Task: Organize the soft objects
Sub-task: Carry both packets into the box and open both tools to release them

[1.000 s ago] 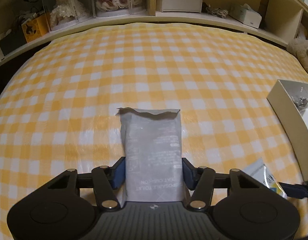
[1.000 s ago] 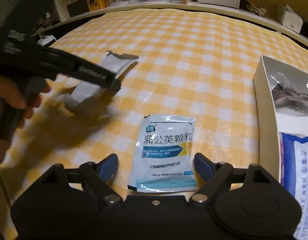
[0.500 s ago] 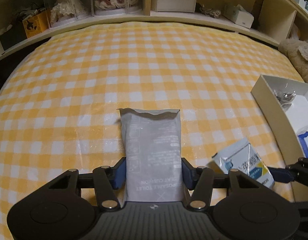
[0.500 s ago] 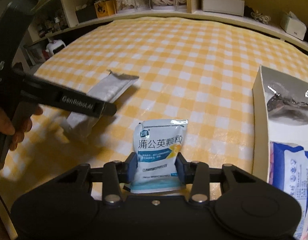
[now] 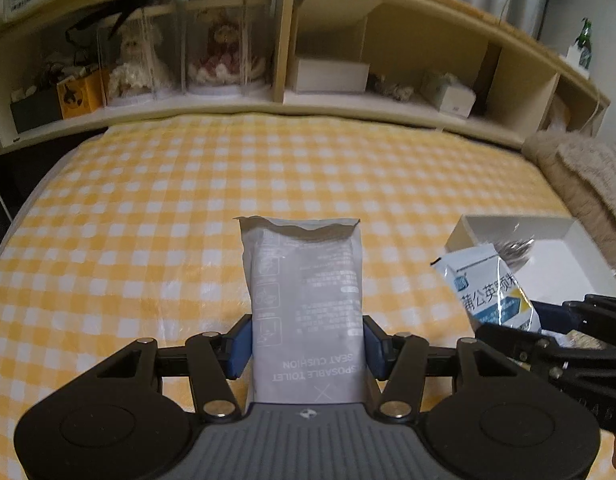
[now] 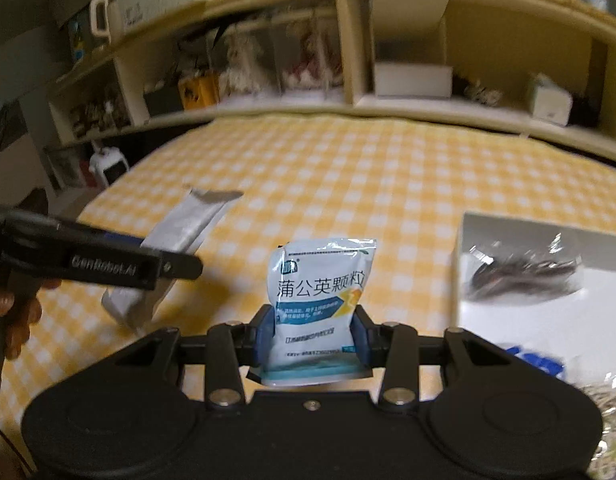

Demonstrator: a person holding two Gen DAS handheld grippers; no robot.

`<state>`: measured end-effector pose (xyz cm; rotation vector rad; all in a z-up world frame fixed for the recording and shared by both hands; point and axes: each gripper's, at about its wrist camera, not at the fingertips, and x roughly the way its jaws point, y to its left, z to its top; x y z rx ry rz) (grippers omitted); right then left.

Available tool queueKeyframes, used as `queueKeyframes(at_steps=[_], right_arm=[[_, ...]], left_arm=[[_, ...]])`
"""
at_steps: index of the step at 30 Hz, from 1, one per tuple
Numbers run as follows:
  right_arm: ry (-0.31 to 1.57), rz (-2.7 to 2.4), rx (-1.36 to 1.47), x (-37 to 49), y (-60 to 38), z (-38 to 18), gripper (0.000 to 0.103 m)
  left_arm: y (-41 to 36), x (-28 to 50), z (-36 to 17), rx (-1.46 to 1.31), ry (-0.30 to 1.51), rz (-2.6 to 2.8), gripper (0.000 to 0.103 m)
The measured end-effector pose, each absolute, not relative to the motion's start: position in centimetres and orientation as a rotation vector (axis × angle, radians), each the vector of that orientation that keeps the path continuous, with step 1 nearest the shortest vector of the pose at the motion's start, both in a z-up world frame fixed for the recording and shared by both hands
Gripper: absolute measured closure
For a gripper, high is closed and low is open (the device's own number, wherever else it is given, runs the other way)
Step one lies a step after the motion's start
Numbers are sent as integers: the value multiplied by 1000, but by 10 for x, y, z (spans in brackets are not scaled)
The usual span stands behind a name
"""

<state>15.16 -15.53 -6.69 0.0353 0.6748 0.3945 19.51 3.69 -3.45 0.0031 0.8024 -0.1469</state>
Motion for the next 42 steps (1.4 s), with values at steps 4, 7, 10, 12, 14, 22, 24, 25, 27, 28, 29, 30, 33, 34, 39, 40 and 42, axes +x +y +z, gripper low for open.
queueKeyframes(at_steps=[4,7,10,12,14,22,24,25,27,28,29,30,33,34,39,40,42], right_arm=[[621,366,50,143,-169,-48,61],[597,339,56,136,-180,-39,61],[575,310,69,131,-194,-32,61],[560,291,77,128,-205,-27,61],[542,274,80,127,-216,-21,61],[479,202,93,132,-274,-5,61],[476,167,105,136,-291,-5,61],[477,152,108,137,-298,-6,61],[480,120,110,139,-311,-7,61],[481,107,112,140,-318,-8,61],[482,95,119,140,-325,-9,61],[483,84,128,141,-332,-10,61],[487,37,175,142,-356,-14,61],[489,21,197,142,-365,-15,61],[486,-42,264,148,-398,-26,61],[490,-60,268,149,-404,-29,61],[500,-91,278,153,-414,-35,61]], left_arm=[[30,185,-18,-10,748,-171,47],[25,181,-9,-25,715,-197,47],[19,180,-4,-43,698,-224,47],[16,181,-2,-57,692,-238,47],[9,183,1,-71,685,-250,47],[-49,197,13,-69,657,-344,47],[-69,201,13,-66,656,-378,47],[-79,204,12,-65,659,-393,47],[-101,210,11,-67,658,-422,47],[-111,214,10,-71,657,-437,47],[-120,218,9,-77,657,-452,47],[-131,221,8,-82,659,-470,47],[-163,233,0,-90,677,-524,47],[-175,239,-4,-90,687,-543,47],[-222,261,-21,-58,717,-604,47],[-231,266,-24,-43,716,-614,47],[-248,276,-31,-22,718,-640,47]])
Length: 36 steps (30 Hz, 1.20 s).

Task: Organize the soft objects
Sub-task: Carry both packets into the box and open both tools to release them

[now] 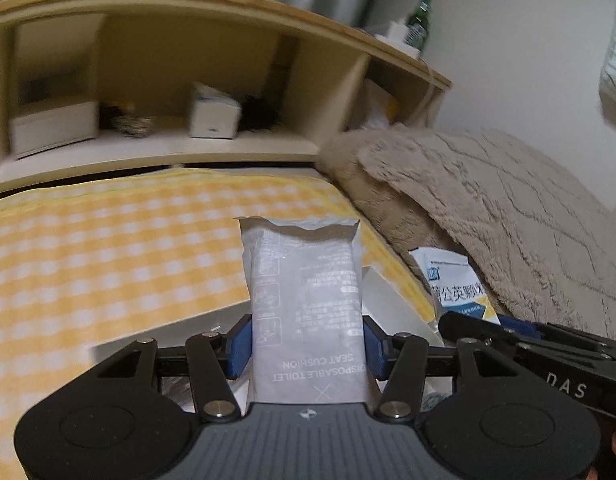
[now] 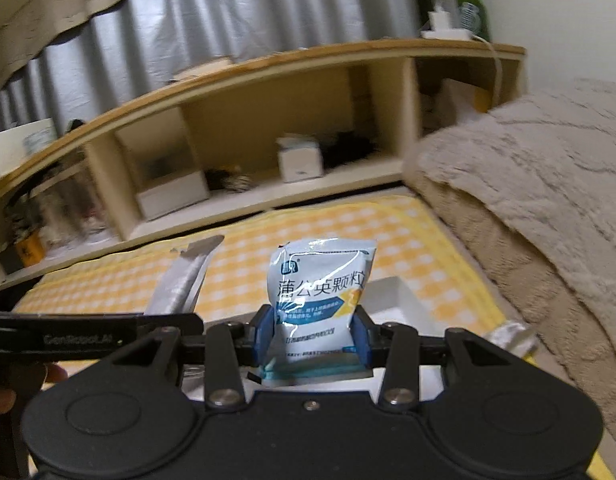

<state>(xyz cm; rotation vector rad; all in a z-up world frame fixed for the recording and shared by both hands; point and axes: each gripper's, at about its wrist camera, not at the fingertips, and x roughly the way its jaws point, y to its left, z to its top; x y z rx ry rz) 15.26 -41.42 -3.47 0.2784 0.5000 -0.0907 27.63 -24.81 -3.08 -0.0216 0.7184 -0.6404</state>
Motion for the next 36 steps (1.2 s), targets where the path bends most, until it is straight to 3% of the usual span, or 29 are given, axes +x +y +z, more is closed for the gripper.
queueKeyframes(at_steps=[13,22,24,26,29,36], right_arm=[[579,-202,353,172,-457,-72,61],[664,-185,356,195,-457,-98,61],[681,-188,357,199,-458,-103,59],[708,-200,350,202,-457,-108,53],[732,-225,330,201,-456,-110,32],[724,-241,366,191,-461,-102,30]], left_arm=[[-325,323,-124,48,958,-812,47],[-322,325,-132,176,922,-790,47],[-319,324,-132,179,919,-790,37],[-319,323,-131,179,924,-772,28],[-318,320,-130,181,934,-757,25],[-315,305,-123,189,934,-770,16]])
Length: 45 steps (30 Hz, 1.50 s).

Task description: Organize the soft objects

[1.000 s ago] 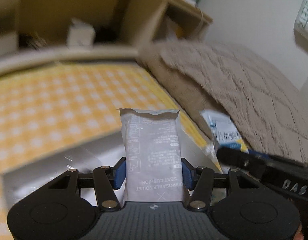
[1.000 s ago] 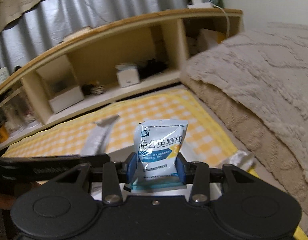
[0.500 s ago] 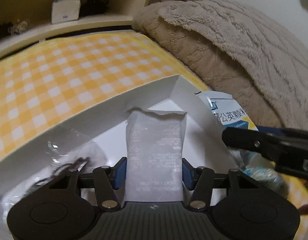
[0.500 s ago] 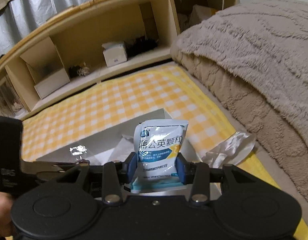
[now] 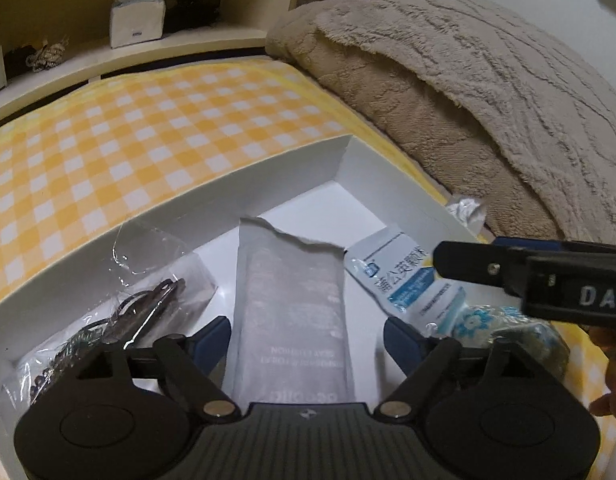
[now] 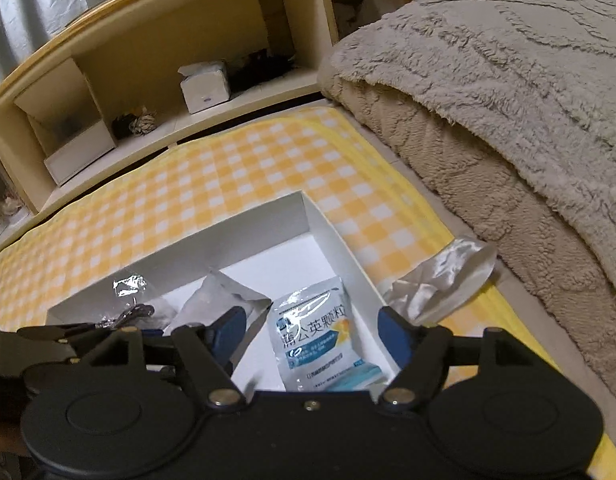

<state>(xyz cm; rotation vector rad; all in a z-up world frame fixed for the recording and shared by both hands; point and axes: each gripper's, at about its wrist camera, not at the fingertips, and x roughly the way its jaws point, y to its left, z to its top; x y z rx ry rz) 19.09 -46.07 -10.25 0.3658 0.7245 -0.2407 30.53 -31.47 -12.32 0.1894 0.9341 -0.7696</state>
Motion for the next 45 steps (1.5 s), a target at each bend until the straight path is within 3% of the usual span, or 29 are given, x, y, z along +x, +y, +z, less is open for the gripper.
queueKeyframes(at_steps=[16,45], right_arm=[[693,-234,324,171,-449,-77,30],[528,-46,173,91,-353,21,23]], left_arm=[[-292,278,-78,188,856,-743,0],[-149,165,26,25,677,-542,0]])
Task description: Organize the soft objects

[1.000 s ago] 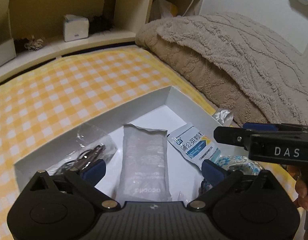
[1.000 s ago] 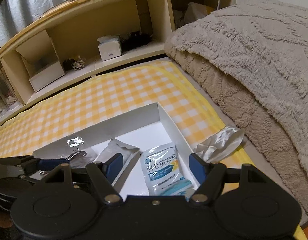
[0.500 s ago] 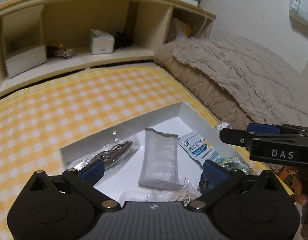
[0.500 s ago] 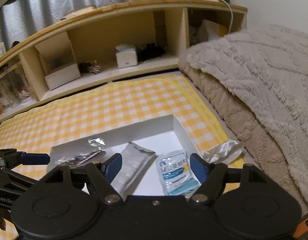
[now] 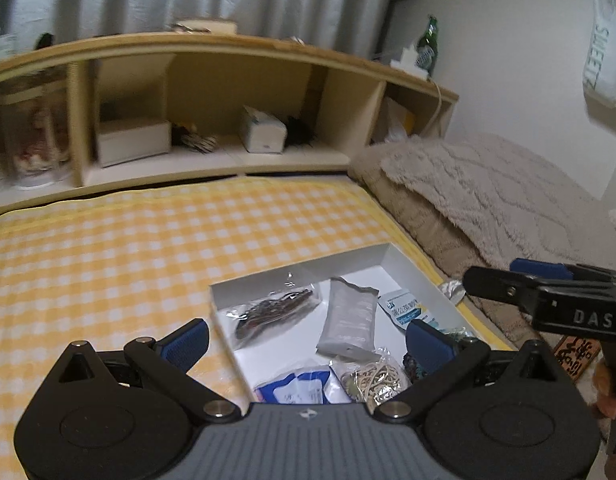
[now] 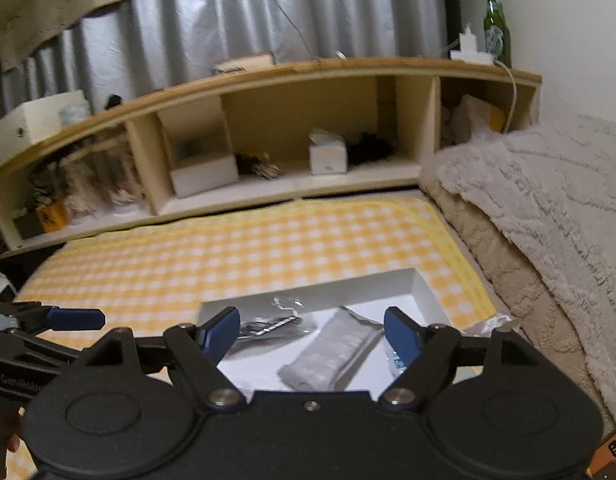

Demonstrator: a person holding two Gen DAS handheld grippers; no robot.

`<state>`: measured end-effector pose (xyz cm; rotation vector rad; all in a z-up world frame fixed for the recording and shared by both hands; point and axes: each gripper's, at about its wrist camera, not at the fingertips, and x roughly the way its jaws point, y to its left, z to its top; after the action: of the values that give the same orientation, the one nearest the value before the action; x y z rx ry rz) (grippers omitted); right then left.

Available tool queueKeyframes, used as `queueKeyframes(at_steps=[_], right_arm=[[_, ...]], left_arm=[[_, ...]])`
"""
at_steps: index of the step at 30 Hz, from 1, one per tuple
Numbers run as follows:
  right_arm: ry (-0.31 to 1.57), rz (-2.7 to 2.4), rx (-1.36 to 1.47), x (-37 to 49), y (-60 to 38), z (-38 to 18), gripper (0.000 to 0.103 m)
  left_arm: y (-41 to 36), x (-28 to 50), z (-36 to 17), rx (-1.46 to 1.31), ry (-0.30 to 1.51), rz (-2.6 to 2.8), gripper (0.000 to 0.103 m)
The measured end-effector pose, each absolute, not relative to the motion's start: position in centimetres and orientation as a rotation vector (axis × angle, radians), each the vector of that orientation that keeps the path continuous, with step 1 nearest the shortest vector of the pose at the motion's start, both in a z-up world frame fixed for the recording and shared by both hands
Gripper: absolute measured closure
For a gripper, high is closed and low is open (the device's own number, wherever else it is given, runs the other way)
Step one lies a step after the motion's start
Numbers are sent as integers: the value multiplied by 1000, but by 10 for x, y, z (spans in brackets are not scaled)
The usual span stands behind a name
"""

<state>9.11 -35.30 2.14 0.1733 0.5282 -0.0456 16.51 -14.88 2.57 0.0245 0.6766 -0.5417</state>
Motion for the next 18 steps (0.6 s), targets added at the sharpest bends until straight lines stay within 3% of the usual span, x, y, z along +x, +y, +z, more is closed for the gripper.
queueKeyframes(at_steps=[15,18], right_arm=[[476,-11,131,-2,-320,51,18],[473,-19,130,-19,-315,49,9]], left_arm=[[-99,73,60,37,594,-339,0],[-90,55,61,34,589,-334,0]])
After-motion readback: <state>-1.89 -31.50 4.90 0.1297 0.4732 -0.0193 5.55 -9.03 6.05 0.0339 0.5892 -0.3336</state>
